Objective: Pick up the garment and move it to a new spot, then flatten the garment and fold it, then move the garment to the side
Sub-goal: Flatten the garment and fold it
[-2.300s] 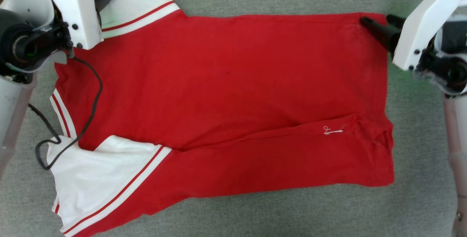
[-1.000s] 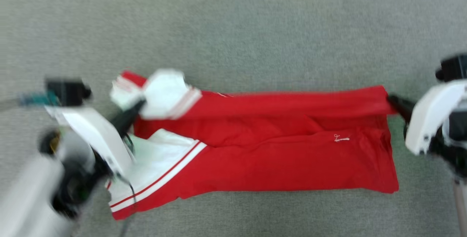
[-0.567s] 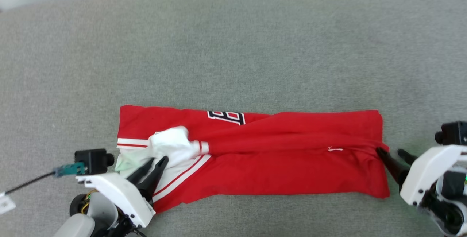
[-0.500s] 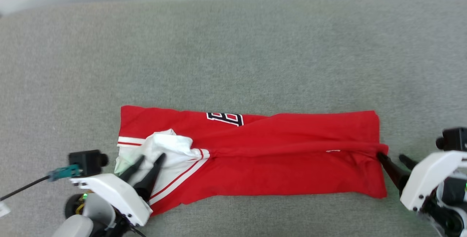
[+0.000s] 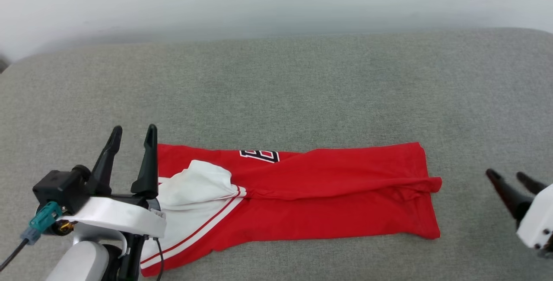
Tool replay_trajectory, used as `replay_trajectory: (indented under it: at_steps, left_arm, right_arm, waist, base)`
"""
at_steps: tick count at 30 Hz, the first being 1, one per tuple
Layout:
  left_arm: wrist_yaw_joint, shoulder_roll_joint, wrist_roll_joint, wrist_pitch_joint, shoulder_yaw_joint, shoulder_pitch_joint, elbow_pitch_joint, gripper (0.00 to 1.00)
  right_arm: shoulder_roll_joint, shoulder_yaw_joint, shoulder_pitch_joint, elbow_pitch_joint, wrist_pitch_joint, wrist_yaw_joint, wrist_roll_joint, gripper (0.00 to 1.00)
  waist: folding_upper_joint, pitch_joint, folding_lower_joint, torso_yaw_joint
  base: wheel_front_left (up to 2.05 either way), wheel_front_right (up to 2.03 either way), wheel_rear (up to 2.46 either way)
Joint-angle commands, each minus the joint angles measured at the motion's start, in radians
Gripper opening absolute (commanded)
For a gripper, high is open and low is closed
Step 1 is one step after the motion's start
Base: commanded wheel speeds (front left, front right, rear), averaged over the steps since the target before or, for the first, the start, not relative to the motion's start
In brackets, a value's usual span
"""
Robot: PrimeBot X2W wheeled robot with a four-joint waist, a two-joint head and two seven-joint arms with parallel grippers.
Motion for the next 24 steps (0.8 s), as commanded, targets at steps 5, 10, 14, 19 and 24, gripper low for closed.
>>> replay_trajectory:
  at_steps: [5, 10, 14, 19, 24]
  left_arm:
    - [0.018, -0.035, 0.111, -0.018, 0.013, -0.006, -0.030, 1.00]
    - [0.013, -0.071, 0.202, -0.021, 0.018, 0.019, -0.055, 1.00]
    - [-0.009, -0.093, 0.239, -0.021, 0.016, 0.020, -0.057, 1.00]
    - [-0.035, -0.124, 0.267, -0.021, 0.010, 0.002, -0.055, 1.00]
    - [-0.056, -0.153, 0.278, -0.021, 0.021, -0.008, -0.055, 1.00]
  right_arm:
    - [-0.033, -0.058, -0.049, 0.020, 0.118, -0.001, -0.010, 1.00]
    - [-0.022, -0.070, -0.082, 0.078, 0.192, -0.001, -0.021, 1.00]
    - [0.009, -0.061, -0.110, 0.152, 0.220, -0.001, -0.021, 1.00]
    - [0.043, -0.057, -0.136, 0.256, 0.230, -0.001, -0.029, 1.00]
    - [0.068, -0.044, -0.144, 0.357, 0.221, -0.001, -0.026, 1.00]
  waist:
    - [0.0000, 0.000, 0.0001, 0.043]
    - [0.0000, 0.012, 0.0001, 0.098]
    - [0.0000, 0.030, 0.0001, 0.141]
    - [0.0000, 0.051, 0.0001, 0.182]
    - [0.0000, 0.077, 0.0001, 0.202]
  base:
    - [0.00, 0.00, 0.00]
    - [0.00, 0.00, 0.00]
    - [0.00, 0.00, 0.00]
    - [0.00, 0.00, 0.00]
    - [0.00, 0.00, 0.00]
